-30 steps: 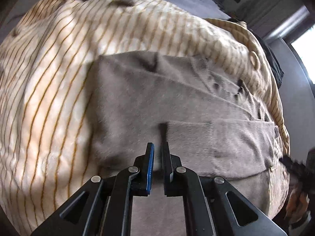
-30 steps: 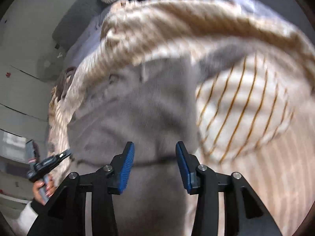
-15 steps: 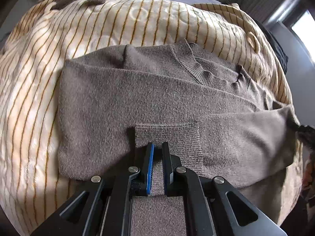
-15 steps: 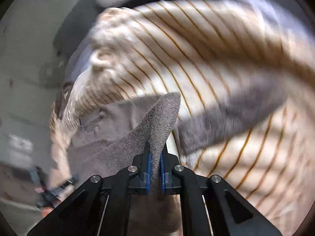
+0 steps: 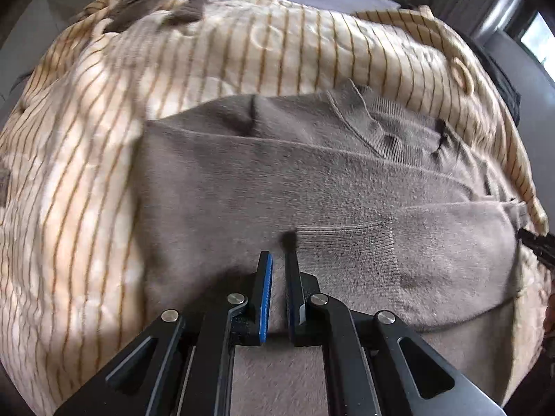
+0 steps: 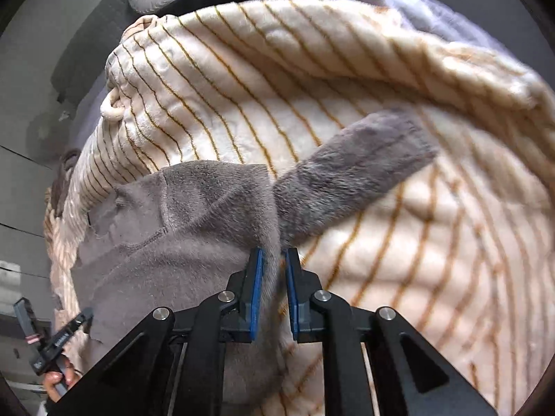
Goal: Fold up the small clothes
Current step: 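Smooth the folded sleeve flat and open both grippers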
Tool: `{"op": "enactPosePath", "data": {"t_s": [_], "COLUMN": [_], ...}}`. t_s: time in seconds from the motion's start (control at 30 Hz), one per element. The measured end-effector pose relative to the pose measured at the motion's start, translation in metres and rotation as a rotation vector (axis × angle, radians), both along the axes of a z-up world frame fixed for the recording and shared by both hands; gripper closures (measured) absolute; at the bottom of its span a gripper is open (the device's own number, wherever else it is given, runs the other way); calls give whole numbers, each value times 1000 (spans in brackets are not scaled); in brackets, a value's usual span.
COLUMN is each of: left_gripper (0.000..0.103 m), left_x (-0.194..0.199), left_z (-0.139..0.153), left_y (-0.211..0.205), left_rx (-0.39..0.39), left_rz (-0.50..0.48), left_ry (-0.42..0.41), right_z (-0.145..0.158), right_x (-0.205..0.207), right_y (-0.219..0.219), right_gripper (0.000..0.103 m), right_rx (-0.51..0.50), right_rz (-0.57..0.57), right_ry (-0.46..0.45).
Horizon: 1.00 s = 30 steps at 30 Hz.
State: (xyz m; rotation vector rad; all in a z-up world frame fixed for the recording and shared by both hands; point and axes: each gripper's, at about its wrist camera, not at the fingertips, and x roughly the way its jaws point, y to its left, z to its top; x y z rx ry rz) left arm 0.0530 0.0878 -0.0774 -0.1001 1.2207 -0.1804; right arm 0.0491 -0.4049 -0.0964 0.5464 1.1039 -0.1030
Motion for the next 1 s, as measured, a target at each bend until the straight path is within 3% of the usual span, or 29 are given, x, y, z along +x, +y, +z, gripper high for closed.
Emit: {"op": "enactPosePath", "data": {"t_s": [0.13, 0.23, 0.33, 0.4, 0.53, 0.57, 0.63, 0.73, 0.83, 1.0], "left_gripper": [95, 95, 95, 95, 95, 95, 95, 95, 95, 95], "left_x": [-11, -17, -23, -17, 6, 12, 17, 14, 11, 5], "left_z": [13, 5, -11, -13, -20, -22, -21, -8, -1, 2], "left_y": [-6, -24, -39, -39, -31, -27, -23, -14, -8, -2], "left_rx": [-11, -38, 32, 30, 40, 10, -11, 41, 30, 70], "left_rz": [-48, -94, -120, -94, -50, -51, -44, -21, -18, -35], "left_ry": [-31, 5, 7, -13, -20, -9, 1, -16, -11, 22], "right_z": [18, 28, 21, 11, -17, -20, -22, -21, -19, -17], "right_x": [-19, -26, -29, -28, -27, -29, -30, -32, -29, -34], "right_y": [18, 49, 80, 91, 87, 83, 76, 74, 79, 75], "right_gripper": [88, 88, 88, 88, 89, 89, 90, 89, 89, 87], "right_rx": [-47, -78, -110, -142, -148, -127, -95, -109, -127, -75], "right_rz": [32, 122, 209, 229, 209, 191, 156, 158, 176, 134], "right_ry": [-42, -68, -46, -21, 33, 30, 22, 29, 39, 57]}}
